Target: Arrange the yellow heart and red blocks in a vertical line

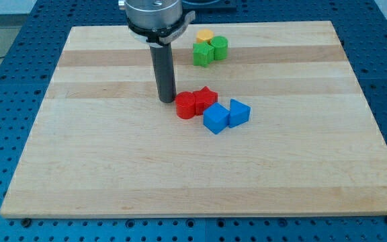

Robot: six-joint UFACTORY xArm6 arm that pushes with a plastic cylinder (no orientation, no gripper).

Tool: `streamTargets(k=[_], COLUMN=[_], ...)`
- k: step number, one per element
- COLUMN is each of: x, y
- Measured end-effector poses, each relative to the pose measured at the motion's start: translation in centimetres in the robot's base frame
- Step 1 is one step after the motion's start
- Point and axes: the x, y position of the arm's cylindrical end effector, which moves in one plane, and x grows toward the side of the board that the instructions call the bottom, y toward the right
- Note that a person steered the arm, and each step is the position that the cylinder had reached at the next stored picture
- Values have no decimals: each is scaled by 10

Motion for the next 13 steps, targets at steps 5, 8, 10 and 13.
streamTargets(k=[5, 8, 10, 13], x=[-105, -33, 48, -11], y=[-39, 122, 137, -34])
